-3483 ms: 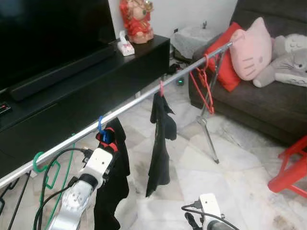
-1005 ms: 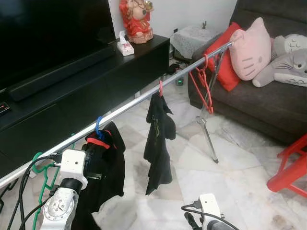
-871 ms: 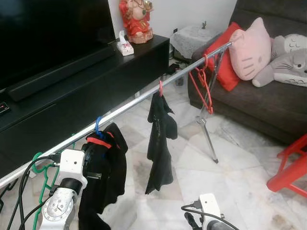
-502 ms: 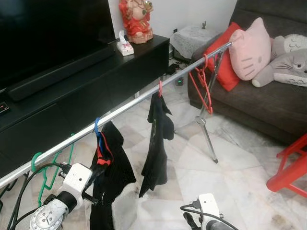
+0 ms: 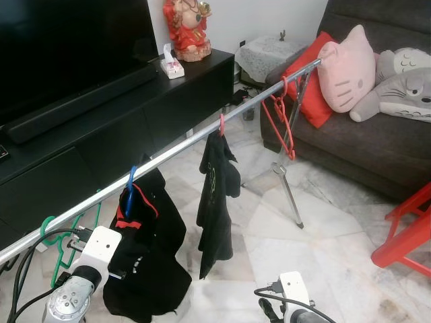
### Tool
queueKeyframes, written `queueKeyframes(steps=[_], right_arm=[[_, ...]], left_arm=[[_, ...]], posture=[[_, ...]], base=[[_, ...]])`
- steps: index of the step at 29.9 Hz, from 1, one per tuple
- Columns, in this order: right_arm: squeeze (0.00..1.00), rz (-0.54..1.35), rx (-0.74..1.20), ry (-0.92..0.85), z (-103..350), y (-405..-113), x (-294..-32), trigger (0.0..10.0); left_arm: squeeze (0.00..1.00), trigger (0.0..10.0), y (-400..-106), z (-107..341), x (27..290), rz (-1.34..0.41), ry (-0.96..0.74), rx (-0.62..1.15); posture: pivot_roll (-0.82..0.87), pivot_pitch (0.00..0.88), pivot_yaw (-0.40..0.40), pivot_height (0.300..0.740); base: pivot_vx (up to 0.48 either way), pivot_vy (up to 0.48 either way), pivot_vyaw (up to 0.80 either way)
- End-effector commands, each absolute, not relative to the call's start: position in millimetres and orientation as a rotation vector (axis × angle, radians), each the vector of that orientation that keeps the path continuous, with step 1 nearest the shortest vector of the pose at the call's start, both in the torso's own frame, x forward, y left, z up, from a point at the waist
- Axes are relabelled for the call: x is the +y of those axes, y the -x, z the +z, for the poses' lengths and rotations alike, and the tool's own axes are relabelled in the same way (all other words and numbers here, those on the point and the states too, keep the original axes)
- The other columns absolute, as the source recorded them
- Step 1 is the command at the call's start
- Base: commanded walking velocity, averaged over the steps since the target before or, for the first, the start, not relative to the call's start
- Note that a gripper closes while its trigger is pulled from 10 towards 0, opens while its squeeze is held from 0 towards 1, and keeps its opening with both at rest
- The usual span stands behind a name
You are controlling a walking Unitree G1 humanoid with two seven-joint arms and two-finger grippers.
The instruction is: Hang hanger
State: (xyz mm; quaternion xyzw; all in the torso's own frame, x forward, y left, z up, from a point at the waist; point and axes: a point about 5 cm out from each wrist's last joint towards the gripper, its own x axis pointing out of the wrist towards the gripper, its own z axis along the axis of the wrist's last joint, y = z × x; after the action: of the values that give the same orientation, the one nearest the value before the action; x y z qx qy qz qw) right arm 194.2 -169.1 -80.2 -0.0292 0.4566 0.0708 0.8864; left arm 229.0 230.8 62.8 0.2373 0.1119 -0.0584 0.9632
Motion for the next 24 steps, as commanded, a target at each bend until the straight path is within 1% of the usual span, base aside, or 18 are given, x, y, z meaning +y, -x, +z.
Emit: queueKeyframes(steps=[1,2,3,9,14,17,24], right_arm=[[0.0,0.154,0.956,0.059,-81,-193,-167,10.0],[0.0,0.154,0.956,0.059,-81,-193,-167,10.0],[0.0,0.153,0.956,0.058,-81,-193,-167,10.0],[0.0,0.155,0.956,0.058,-81,-193,-167,10.0],[0.0,0.154,0.956,0.06,-81,-193,-167,10.0],[0.0,0.155,0.957,0.06,-81,-193,-167,10.0],[0.0,0.156,0.957,0.061,-81,-193,-167,10.0]], left_arm=[[0.0,10.0,-227,59,235,-0.099,-0.505,0.254],[0.0,10.0,-228,59,235,-0.096,-0.508,0.254],[1.0,10.0,-228,60,236,-0.088,-0.501,0.244],[1.0,10.0,-231,69,237,-0.075,-0.481,0.191],[1.0,10.0,-233,87,236,-0.076,-0.434,0.094],[1.0,10.0,-232,93,234,-0.102,-0.423,0.072],[1.0,10.0,-228,96,231,-0.176,-0.422,0.081]], posture=[[-0.1,0.0,0.045,0.74],[-0.1,0.0,0.045,0.74],[-0.1,0.0,0.045,0.74],[-0.1,0.0,0.045,0.74],[-0.1,0.0,0.044,0.74],[-0.1,0.0,0.045,0.74],[-0.1,0.0,0.046,0.74]], base=[[0.0,0.0,0.0],[0.0,0.0,0.0],[0.0,0.0,0.0],[0.0,0.0,0.0],[0.0,0.0,0.0],[0.0,0.0,0.0],[0.0,0.0,0.0]])
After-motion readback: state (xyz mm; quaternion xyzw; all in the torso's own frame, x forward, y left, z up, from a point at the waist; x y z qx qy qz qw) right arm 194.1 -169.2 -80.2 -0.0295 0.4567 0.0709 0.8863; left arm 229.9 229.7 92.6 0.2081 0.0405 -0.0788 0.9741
